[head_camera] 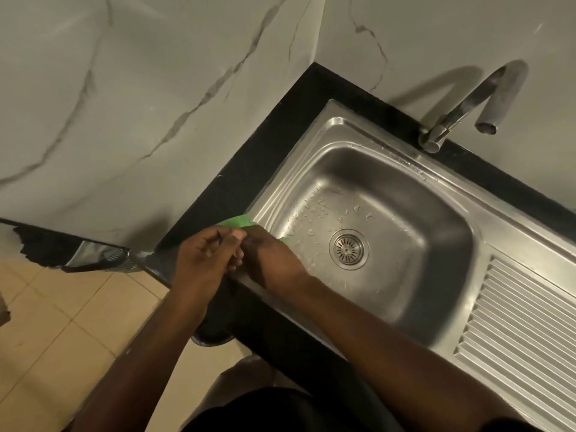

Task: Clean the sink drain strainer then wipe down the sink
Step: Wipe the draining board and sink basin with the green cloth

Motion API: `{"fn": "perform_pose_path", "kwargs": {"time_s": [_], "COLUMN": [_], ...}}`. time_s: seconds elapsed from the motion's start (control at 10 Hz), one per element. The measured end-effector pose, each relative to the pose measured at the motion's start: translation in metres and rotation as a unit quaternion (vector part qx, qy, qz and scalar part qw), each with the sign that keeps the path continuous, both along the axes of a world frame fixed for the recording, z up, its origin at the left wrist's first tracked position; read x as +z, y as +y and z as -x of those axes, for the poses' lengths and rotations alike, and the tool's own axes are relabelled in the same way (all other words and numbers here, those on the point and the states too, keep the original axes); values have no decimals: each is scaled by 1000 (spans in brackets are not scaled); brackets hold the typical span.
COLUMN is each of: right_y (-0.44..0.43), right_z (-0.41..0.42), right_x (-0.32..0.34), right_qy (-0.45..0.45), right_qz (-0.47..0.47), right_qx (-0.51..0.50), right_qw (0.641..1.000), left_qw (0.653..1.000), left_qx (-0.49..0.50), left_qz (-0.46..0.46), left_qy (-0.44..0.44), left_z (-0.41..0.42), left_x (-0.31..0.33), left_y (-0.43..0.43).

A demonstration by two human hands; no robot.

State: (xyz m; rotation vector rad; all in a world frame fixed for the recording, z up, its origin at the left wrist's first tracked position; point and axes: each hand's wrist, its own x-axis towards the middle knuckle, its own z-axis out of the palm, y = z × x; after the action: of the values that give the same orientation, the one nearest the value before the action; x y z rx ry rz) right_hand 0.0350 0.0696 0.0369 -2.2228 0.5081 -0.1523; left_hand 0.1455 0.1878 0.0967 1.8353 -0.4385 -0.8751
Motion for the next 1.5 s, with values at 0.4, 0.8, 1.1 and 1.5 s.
{"fn": "perform_pose_path", "kwargs": {"time_s": [0.4, 0.8, 1.1, 1.5], "right_y": [-189, -195, -227, -248], "right_z": [-34, -48, -23, 52], "right_x": [6, 12, 13, 7], "right_qy": [-17, 15, 86, 170], "right_qz": [224, 176, 276, 308], "right_qx": [-301, -372, -208, -135], "right_qw": [927, 911, 934, 926], "left_qw": [996, 997, 998, 998], "left_qx": [63, 20, -26, -45], "left_qz": [-39, -15, -19, -18], "left_qy": [41, 74, 50, 51], "left_z": [-1, -3, 12, 26], "left_x": [8, 11, 4, 3], "left_y": [-8, -28, -45, -62]}}
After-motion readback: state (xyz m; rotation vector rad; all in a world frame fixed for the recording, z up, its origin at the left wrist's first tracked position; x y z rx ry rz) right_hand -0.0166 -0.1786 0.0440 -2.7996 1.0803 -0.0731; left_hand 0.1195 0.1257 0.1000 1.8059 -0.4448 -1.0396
